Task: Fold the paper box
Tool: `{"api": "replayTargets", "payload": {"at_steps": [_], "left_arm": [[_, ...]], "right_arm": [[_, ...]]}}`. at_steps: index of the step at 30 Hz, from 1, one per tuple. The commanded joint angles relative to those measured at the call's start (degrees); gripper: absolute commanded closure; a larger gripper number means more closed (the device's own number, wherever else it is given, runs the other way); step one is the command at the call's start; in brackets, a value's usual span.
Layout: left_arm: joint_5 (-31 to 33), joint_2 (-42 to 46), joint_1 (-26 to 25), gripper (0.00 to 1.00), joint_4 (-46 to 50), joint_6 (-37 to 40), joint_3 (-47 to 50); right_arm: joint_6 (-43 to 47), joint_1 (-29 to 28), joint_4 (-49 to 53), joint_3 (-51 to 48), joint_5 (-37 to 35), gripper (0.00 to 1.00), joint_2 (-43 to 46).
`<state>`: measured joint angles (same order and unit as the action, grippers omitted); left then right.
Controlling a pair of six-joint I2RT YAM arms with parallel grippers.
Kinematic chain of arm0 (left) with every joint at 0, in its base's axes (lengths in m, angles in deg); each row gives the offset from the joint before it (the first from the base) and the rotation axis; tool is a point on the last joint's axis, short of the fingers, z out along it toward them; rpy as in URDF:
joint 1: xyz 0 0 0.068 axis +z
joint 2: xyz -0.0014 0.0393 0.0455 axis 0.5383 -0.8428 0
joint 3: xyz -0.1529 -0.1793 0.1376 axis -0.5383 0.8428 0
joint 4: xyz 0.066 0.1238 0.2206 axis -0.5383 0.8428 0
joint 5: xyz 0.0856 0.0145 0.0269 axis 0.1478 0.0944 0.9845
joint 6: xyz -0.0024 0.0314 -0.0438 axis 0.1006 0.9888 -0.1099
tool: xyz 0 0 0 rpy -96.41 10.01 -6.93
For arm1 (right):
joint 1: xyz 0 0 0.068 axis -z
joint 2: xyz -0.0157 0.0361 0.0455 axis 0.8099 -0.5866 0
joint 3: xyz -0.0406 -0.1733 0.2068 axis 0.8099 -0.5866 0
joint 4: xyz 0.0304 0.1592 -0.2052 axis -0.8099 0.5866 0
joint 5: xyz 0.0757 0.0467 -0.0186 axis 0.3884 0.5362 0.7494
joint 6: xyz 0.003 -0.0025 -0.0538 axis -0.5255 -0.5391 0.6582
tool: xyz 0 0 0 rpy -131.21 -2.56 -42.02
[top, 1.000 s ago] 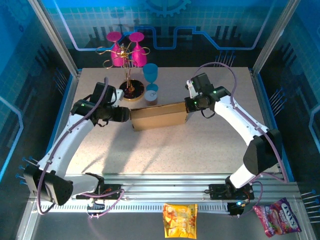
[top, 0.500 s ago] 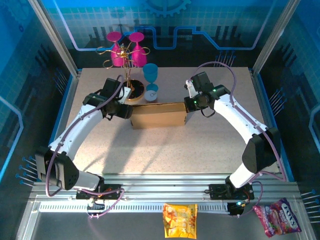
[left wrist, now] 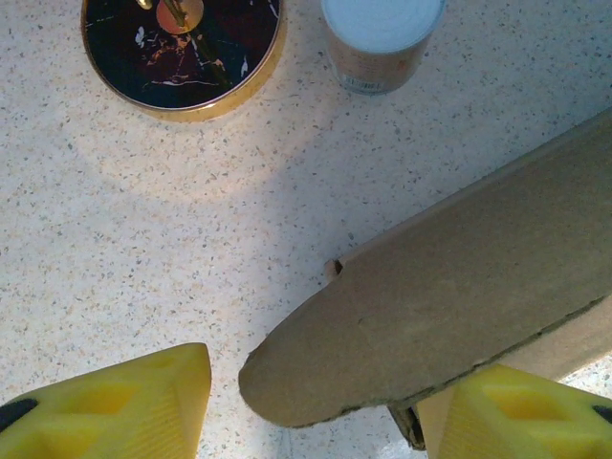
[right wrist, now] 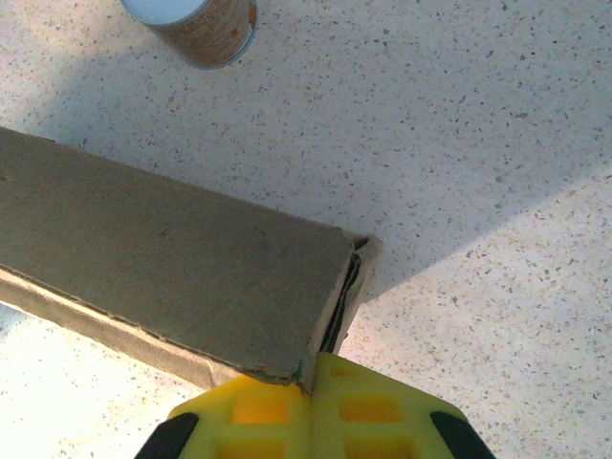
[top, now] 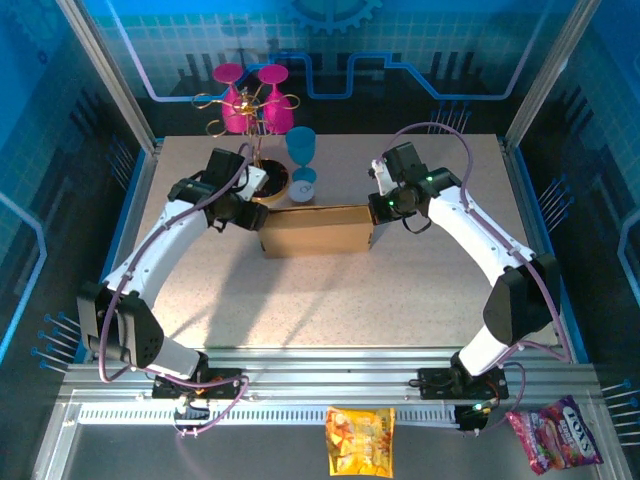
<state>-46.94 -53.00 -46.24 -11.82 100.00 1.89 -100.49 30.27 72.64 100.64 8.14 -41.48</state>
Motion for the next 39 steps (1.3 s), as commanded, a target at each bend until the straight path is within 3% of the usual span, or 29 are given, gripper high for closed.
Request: {"api": "replayTargets", "payload": {"at_steps": [1,5,18,39], "left_arm": [[-1.75,-0.29,0.66,0.43,-0.34,0.69,-0.73],[-0.97,-0.86,0.76,0.48,-0.60,0.53,-0.51],[-2.87,-1.41,1.08,0.80,-0.27,-2.14,-2.28],[-7.17,-6.60,0.97,0.93,11.50,-11.54,-11.94]], "right_arm": [[0.73,0.68,2.30,1.29,1.22,1.00,-1.01],[0.67,0.67,2.16,1.25,1.30,1.00,-1.07],[0.61,0.66,1.76,1.04,1.46,1.00,-0.83],[0.99,0.36,2.00,1.82,1.47,1.00,-1.27]]}}
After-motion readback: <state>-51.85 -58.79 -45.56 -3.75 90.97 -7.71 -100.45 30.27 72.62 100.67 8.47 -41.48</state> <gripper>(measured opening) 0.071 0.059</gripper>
